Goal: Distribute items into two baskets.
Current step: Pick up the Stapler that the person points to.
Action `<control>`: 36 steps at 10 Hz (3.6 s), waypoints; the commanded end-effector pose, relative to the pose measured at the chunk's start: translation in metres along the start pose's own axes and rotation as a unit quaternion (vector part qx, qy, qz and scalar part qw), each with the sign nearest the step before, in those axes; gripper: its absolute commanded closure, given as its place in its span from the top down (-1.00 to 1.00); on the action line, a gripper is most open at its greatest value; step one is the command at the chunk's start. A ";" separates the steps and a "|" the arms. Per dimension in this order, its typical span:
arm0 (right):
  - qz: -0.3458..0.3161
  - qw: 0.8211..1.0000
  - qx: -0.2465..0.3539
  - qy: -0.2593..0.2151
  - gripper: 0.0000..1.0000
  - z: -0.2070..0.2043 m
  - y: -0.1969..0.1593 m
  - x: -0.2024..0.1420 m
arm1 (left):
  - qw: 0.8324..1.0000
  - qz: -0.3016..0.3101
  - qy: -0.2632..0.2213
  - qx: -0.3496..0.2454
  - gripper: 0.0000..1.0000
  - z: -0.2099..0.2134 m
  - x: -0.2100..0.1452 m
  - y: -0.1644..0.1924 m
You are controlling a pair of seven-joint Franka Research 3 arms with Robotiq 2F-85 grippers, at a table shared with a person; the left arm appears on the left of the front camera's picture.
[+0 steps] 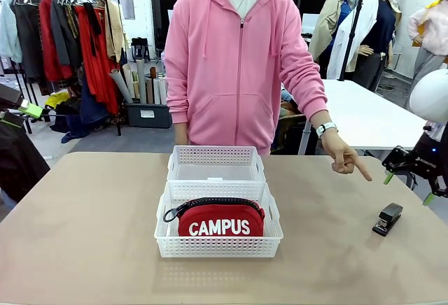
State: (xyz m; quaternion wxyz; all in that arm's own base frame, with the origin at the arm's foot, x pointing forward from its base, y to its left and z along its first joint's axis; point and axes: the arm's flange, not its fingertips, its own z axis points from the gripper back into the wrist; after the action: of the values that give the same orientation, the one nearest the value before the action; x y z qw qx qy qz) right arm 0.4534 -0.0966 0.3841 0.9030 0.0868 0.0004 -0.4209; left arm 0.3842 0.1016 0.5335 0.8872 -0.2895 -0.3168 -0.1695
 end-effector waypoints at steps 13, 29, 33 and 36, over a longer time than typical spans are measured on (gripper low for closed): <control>-0.017 1.000 -0.018 0.012 1.00 -0.071 0.007 -0.013 | 1.000 0.005 -0.001 -0.002 1.00 0.001 -0.001 -0.001; -0.011 0.999 -0.033 0.021 1.00 -0.075 0.004 -0.011 | 1.000 0.005 -0.001 -0.002 1.00 0.001 -0.001 -0.001; -0.015 0.998 -0.052 0.004 1.00 -0.082 0.008 -0.012 | 1.000 0.005 -0.001 -0.002 1.00 0.001 -0.001 -0.001; -0.013 0.998 -0.060 -0.006 0.41 -0.085 0.011 -0.011 | 1.000 0.005 -0.001 -0.002 1.00 0.001 -0.001 -0.001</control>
State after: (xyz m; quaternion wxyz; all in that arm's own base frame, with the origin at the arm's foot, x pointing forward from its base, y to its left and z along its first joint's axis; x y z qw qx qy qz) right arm 0.4559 -0.0738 0.3027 0.9056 0.0463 0.0349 -0.4202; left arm 0.3842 0.1016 0.5335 0.8872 -0.2896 -0.3168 -0.1695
